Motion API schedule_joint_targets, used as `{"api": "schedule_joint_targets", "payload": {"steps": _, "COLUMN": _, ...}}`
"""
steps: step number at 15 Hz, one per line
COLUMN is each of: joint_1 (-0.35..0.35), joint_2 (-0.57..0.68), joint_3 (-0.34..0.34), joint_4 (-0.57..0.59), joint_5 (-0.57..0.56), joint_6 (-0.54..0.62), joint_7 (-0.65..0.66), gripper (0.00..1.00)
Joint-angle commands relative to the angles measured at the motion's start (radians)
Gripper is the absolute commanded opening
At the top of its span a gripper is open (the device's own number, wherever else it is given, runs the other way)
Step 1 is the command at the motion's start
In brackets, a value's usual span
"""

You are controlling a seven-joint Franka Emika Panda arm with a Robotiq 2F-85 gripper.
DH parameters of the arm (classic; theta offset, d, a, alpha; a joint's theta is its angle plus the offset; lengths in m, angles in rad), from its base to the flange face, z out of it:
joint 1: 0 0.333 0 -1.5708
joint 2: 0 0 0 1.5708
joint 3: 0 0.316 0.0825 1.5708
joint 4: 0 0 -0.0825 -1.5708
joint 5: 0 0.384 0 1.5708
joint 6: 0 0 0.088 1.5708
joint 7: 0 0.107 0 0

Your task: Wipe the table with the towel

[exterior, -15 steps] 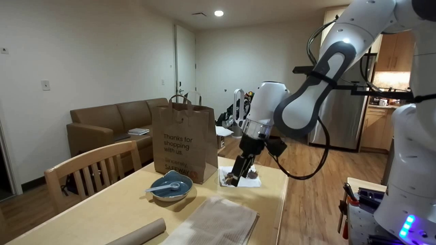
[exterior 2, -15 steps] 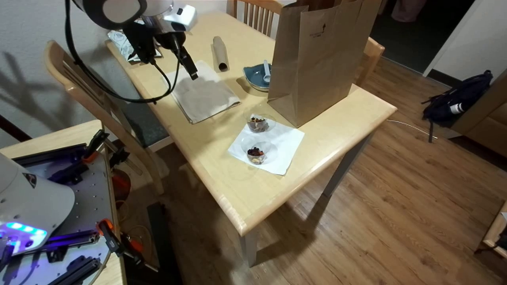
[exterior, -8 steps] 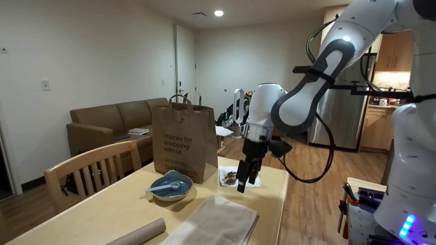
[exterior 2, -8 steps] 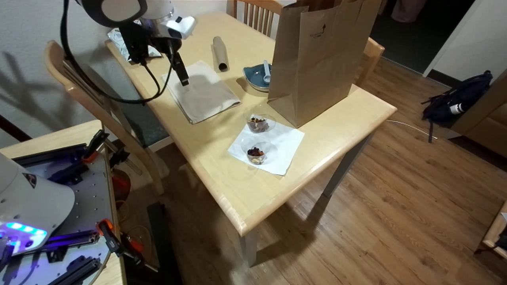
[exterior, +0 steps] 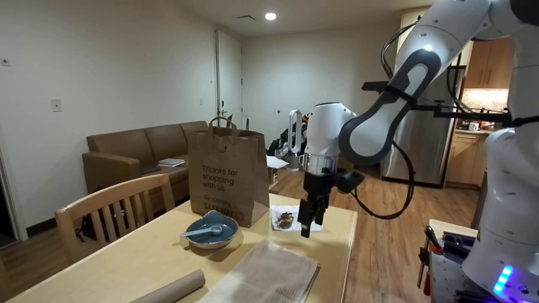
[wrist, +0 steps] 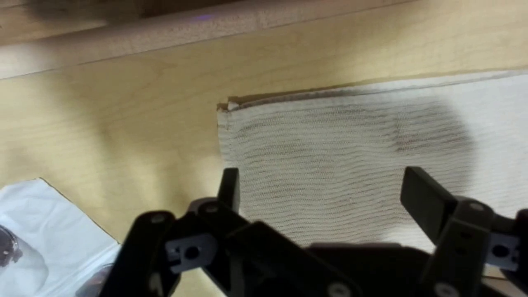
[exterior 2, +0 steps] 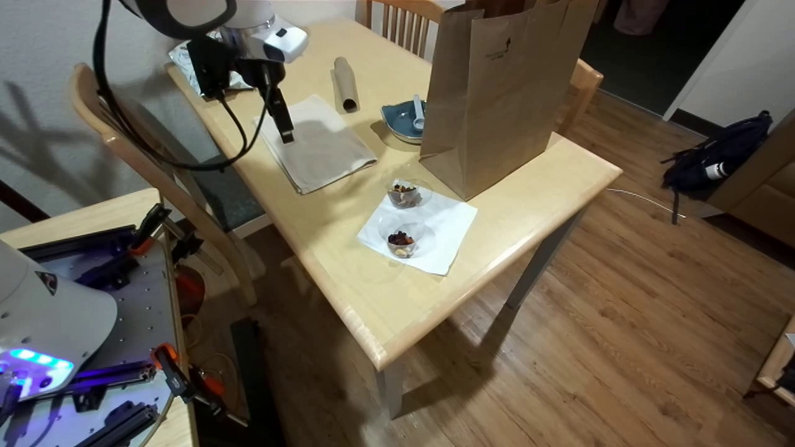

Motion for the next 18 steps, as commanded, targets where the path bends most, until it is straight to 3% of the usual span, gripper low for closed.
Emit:
{"api": "schedule_joint_targets", "payload": {"steps": 1, "joint_1": 0.003, "joint_2": -0.001, "joint_3": -0.002, "joint_4": 0.001, "joint_5": 0.002, "joint_6": -0.004, "joint_7": -0.001, "gripper": 1.0}}
{"api": "schedule_joint_targets", "payload": {"steps": 12, "joint_1": 0.006, "joint_2": -0.013, "joint_3": -0.015, "joint_4": 0.0, "joint_5": -0.027, "joint_6": -0.11, "joint_7": 0.138, "gripper": 1.0}}
{"api": "schedule_joint_targets", "payload": {"steps": 18, "joint_1": 0.012, "joint_2": -0.027, "joint_3": -0.042, "joint_4": 0.009, "joint_5": -0.257, "joint_6": -0.168, "joint_7": 0.295, "gripper": 1.0}}
